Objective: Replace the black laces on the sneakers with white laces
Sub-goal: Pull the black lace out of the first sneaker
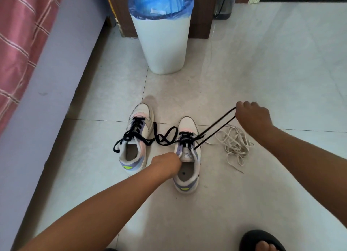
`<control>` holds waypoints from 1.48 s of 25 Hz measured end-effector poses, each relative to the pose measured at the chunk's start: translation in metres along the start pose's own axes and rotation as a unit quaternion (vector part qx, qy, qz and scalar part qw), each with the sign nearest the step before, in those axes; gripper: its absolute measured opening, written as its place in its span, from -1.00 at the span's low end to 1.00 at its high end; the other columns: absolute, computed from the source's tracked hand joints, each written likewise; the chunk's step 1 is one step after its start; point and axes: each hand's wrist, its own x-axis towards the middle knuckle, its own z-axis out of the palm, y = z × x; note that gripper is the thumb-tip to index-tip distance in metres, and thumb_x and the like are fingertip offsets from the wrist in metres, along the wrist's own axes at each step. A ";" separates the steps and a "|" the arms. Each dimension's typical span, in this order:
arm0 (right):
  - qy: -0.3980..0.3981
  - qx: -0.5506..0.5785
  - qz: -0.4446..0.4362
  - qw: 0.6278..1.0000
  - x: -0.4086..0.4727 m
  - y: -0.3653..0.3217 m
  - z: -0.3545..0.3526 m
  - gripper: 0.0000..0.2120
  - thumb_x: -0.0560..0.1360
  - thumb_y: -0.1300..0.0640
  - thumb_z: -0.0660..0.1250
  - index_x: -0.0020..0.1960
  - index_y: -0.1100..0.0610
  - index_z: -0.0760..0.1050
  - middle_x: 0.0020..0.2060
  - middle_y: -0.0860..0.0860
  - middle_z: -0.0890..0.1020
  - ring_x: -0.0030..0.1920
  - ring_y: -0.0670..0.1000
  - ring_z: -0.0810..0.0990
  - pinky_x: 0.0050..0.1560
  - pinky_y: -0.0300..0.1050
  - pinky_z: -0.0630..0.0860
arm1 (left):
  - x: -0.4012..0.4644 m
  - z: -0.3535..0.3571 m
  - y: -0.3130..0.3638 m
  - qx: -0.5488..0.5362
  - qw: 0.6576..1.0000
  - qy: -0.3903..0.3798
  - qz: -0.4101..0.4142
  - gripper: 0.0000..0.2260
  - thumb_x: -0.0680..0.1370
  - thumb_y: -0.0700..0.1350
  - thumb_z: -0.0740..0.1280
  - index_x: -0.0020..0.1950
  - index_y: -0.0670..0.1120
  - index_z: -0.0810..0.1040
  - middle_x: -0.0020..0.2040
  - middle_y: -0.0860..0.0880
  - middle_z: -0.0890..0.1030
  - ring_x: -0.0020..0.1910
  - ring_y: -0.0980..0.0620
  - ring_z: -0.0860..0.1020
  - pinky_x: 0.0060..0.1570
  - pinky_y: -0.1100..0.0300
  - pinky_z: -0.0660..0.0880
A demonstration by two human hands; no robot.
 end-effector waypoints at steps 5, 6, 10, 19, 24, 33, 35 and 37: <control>-0.477 0.401 0.194 0.758 -0.063 -0.070 0.005 -0.50 0.61 -0.20 0.00 -0.21 0.17 0.39 -0.43 0.07 0.42 -0.51 -0.03 0.32 -0.50 -0.28 0.25 | 0.000 -0.003 0.003 -0.056 0.998 0.007 -0.024 -0.63 0.55 -0.34 0.15 0.36 -0.19 0.34 0.13 -0.15 0.57 0.13 -0.13 0.57 0.07 0.12 0.46; -0.486 0.431 0.179 0.738 -0.072 -0.080 0.010 -0.55 0.61 -0.17 0.03 -0.27 0.13 0.36 -0.47 0.03 0.36 -0.54 -0.06 0.25 -0.54 -0.30 0.19 | 0.000 -0.004 0.004 -0.059 0.998 0.005 -0.028 -0.61 0.55 -0.34 0.16 0.38 -0.18 0.31 0.15 -0.16 0.57 0.13 -0.13 0.57 0.09 0.11 0.46; -0.373 0.384 0.101 0.839 -0.064 -0.091 0.020 -0.67 0.61 0.09 0.06 -0.32 0.09 0.31 -0.40 0.01 0.36 -0.44 -0.04 0.29 -0.41 -0.23 0.25 | 0.001 -0.002 0.004 -0.064 0.997 0.013 -0.033 -0.63 0.57 -0.32 0.13 0.38 -0.17 0.32 0.16 -0.15 0.56 0.12 -0.12 0.57 0.06 0.13 0.45; -0.339 0.379 0.111 0.854 -0.037 -0.075 0.017 -0.74 0.61 0.14 0.06 -0.10 0.19 0.47 -0.24 0.16 0.50 -0.35 0.08 0.43 -0.38 -0.17 0.31 | 0.008 0.004 -0.001 -0.007 1.000 0.006 -0.007 -0.63 0.55 -0.35 0.15 0.36 -0.20 0.36 0.20 -0.16 0.50 -0.05 -0.13 0.53 -0.14 0.13 0.36; -0.052 0.103 0.149 0.982 0.020 0.010 -0.007 -0.74 0.63 0.18 0.04 0.13 0.34 0.38 0.04 0.31 0.56 0.06 0.30 0.55 0.00 0.08 0.45 | 0.007 0.014 -0.007 -0.045 0.998 0.028 -0.036 -0.68 0.57 -0.27 0.15 0.33 -0.18 0.37 0.12 -0.15 0.58 0.08 -0.13 0.58 -0.03 0.12 0.45; -0.324 0.252 -0.090 0.907 -0.084 -0.095 -0.004 -0.69 0.55 -0.10 0.18 0.11 0.09 0.24 -0.17 0.00 0.52 -0.17 0.07 0.51 -0.13 -0.05 0.43 | 0.021 0.004 -0.013 -0.196 0.964 0.177 -0.014 -0.78 0.57 0.04 0.13 -0.03 -0.09 0.41 -0.02 -0.11 0.57 -0.04 -0.09 0.54 -0.14 0.14 0.37; -0.323 0.226 -0.108 0.912 -0.088 -0.111 0.001 -0.68 0.53 0.00 0.21 0.16 0.13 0.20 -0.17 0.02 0.49 -0.20 0.08 0.46 -0.20 -0.07 0.37 | 0.027 0.002 -0.015 -0.217 0.955 0.201 -0.005 -0.81 0.53 0.01 0.18 -0.03 -0.11 0.42 -0.05 -0.10 0.58 -0.10 -0.09 0.54 -0.19 0.15 0.38; -0.308 0.220 -0.104 0.920 -0.084 -0.111 0.005 -0.71 0.52 0.08 0.21 0.15 0.13 0.19 -0.14 0.09 0.54 -0.19 0.13 0.48 -0.23 -0.06 0.37 | 0.027 0.001 -0.018 -0.208 0.955 0.213 -0.006 -0.77 0.53 0.01 0.18 0.07 -0.11 0.42 0.00 -0.10 0.58 -0.04 -0.11 0.55 -0.17 0.14 0.38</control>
